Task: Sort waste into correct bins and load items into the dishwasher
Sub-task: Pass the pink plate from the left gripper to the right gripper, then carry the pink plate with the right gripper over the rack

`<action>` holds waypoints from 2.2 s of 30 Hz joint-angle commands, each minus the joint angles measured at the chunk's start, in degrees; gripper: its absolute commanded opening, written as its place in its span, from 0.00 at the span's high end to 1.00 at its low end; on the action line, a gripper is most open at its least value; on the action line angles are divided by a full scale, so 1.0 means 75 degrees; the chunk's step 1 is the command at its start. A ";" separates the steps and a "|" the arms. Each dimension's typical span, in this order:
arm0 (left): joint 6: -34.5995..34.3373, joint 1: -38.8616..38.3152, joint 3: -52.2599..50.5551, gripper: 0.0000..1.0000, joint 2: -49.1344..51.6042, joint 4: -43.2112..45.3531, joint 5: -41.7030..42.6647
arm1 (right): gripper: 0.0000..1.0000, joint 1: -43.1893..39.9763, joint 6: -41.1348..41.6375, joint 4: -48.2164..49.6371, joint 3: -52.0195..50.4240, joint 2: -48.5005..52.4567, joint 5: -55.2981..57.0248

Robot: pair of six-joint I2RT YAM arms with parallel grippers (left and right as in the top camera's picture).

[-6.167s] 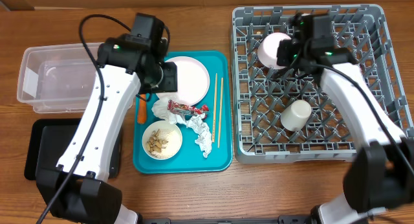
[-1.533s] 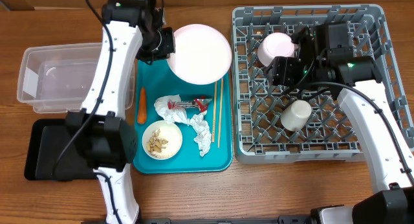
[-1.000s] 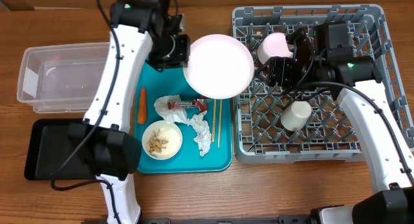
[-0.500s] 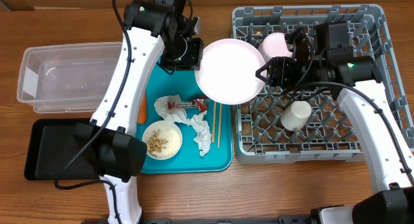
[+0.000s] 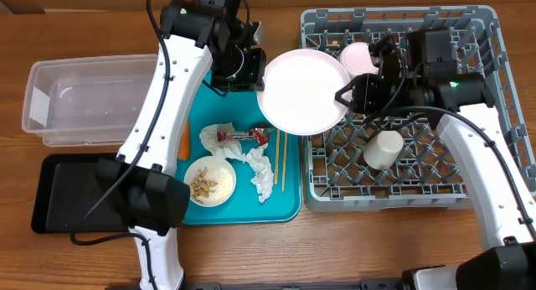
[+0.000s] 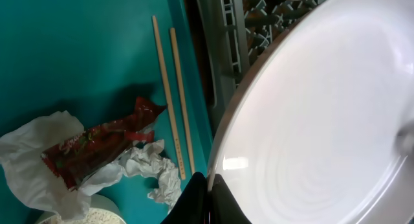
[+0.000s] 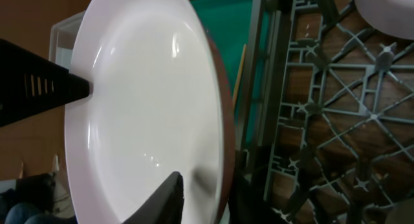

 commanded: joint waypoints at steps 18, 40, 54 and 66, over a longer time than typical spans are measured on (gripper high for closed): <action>0.0204 -0.0143 0.0152 0.60 -0.0187 -0.0055 0.0227 | 0.96 -0.0006 -0.0003 0.0338 -0.0038 0.0015 0.0125; 0.0332 0.0251 0.0274 0.41 -0.0213 -0.0085 0.0189 | 0.96 -0.0009 0.0580 0.1142 -0.0009 0.0012 0.4109; 0.0370 0.0274 0.0271 0.39 -0.0210 -0.0149 -0.0283 | 0.96 0.0000 0.0632 0.0076 0.1349 -0.0423 0.5945; 0.0082 0.0280 0.0265 0.32 -0.0210 -0.0201 -0.1122 | 0.96 0.1405 0.0265 -0.0061 0.1352 -0.0423 0.9098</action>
